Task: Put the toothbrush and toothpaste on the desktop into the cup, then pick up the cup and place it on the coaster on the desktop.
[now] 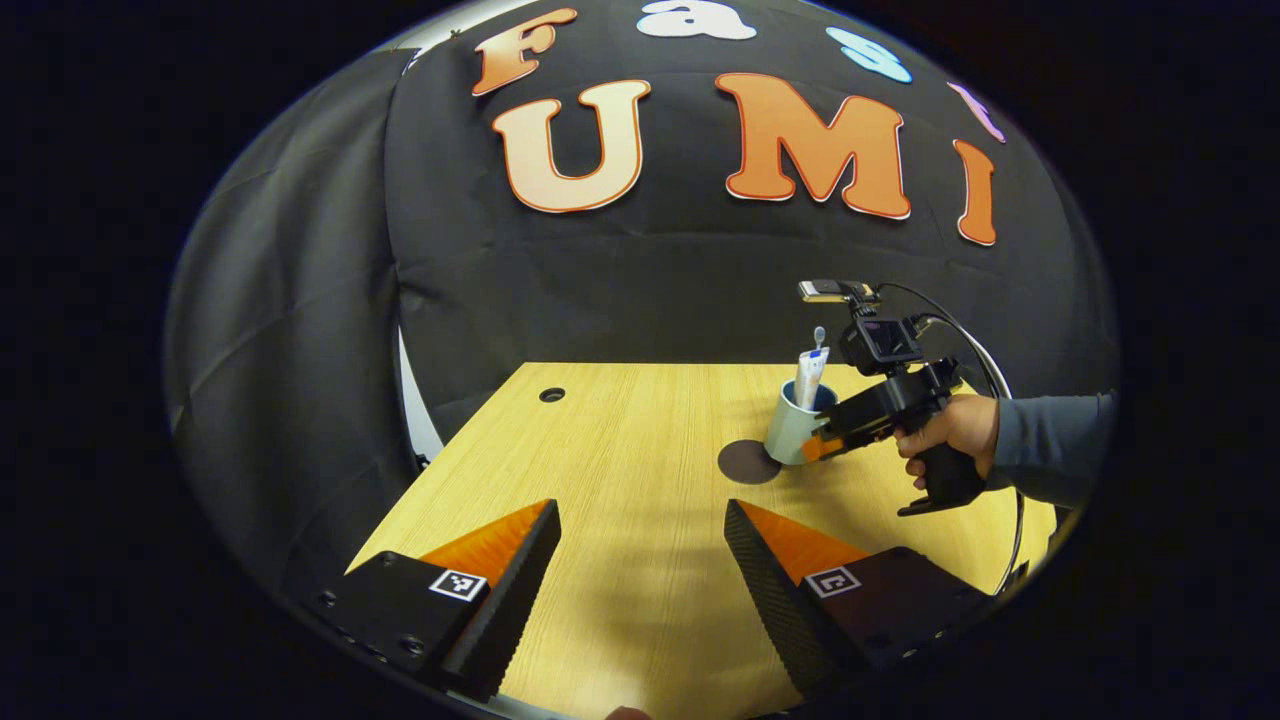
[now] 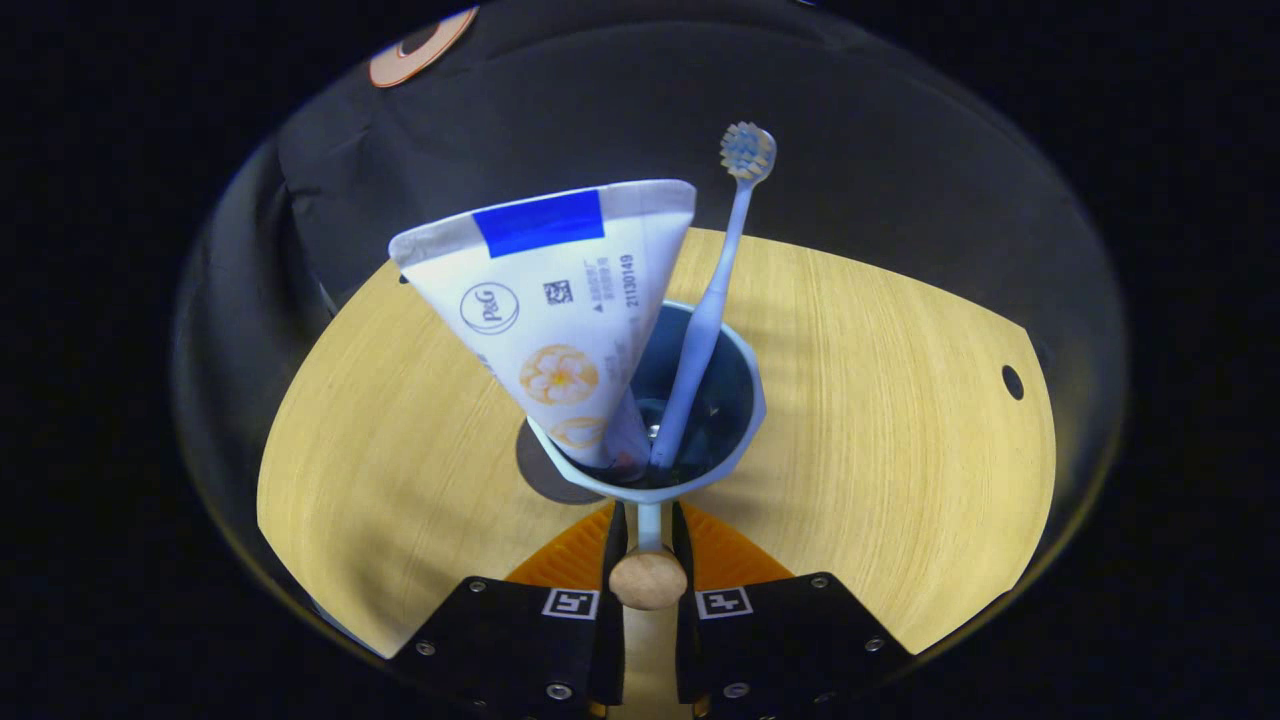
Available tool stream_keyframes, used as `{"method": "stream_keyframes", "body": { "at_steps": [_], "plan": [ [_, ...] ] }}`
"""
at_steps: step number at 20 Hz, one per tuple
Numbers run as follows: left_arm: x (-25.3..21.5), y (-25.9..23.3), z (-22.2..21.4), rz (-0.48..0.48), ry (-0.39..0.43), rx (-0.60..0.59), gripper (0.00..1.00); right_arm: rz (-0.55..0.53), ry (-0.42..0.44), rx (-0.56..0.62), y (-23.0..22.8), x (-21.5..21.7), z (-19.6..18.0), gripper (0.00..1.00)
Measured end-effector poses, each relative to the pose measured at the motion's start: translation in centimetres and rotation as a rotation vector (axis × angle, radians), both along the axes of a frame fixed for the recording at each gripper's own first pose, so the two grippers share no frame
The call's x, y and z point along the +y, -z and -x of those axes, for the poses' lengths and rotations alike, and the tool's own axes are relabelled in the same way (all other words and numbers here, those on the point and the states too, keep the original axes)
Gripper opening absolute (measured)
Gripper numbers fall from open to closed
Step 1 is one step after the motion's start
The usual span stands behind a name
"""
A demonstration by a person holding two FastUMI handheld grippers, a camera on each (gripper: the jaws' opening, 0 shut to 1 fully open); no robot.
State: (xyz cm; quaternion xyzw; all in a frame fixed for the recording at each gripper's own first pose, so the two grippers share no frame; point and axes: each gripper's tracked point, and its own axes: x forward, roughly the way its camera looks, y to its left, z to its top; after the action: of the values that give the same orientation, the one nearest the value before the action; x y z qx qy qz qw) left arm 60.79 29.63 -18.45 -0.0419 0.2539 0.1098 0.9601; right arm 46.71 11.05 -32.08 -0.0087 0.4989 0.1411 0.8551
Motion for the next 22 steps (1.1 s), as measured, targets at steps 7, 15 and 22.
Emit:
{"method": "stream_keyframes", "body": {
  "at_steps": [7, 15, 22],
  "plan": [
    [2.5, 1.5, 1.8, 0.004, -0.029, 0.035, 0.99, 0.014, -0.047, 0.009, -0.1, -0.1, 0.0, 0.21],
    [4.6, 2.7, 2.2, 0.015, -0.033, 0.06, 0.99, 0.071, -0.06, 0.042, -0.3, -0.5, 0.2, 0.21],
    [5.4, 3.2, 1.0, 0.021, 0.016, 0.051, 0.99, 0.074, -0.051, -0.012, -1.9, -0.6, 0.2, 0.25]
  ]
}}
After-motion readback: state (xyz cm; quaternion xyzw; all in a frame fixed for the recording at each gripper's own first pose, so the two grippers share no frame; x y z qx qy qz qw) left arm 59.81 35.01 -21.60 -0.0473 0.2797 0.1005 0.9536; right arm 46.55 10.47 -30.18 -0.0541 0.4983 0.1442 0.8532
